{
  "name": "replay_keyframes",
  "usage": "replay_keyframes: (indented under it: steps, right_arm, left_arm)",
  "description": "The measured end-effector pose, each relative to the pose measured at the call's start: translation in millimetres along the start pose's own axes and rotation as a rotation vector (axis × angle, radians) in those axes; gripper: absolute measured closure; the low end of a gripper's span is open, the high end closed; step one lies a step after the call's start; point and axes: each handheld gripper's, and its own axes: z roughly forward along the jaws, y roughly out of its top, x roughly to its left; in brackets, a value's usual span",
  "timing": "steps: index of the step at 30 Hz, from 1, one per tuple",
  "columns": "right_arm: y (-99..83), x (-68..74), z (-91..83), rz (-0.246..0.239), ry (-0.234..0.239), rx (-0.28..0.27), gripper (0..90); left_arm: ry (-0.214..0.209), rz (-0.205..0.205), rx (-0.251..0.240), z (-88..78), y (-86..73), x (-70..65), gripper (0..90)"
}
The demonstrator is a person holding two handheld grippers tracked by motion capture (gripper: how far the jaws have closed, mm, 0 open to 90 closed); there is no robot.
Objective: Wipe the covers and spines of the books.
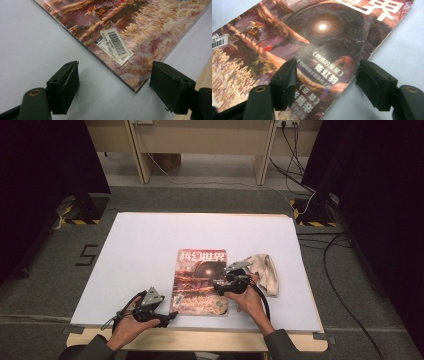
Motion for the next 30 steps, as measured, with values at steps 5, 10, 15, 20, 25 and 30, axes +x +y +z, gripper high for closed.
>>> replay_keyframes:
  steps: [5, 10, 15, 20, 25, 30]
  right_arm:
    - [-0.6, 5.4, -0.8, -0.002, -0.002, 0.011, 28.8]
    - [-2.5, 9.9, -2.7, 0.010, 0.022, 0.012, 29.2]
    - [-3.7, 20.1, -1.9, -0.016, 0.037, 0.013, 29.5]
    - [-4.1, 33.5, 0.2, -0.040, 0.075, 0.016, 30.3]
    - [-1.3, 40.9, 2.6, -0.066, 0.089, 0.027, 34.9]
    - [5.8, 30.8, -5.2, -0.084, 0.064, 0.002, 36.5]
  left_arm:
    - [0.008, -0.012, 0.009, -1.5, 0.1, 3.2, 22.3]
    - [0.028, -0.028, 0.027, -5.0, -0.7, 10.4, 22.3]
    - [0.086, -0.071, 0.047, -12.4, -3.7, 27.5, 22.2]
    - [0.158, -0.108, 0.057, -18.8, -6.0, 49.3, 21.8]
    - [0.169, -0.173, 0.047, -20.2, -8.6, 69.8, 19.5]
    - [0.176, -0.173, 0.040, -21.0, -9.0, 69.0, 21.7]
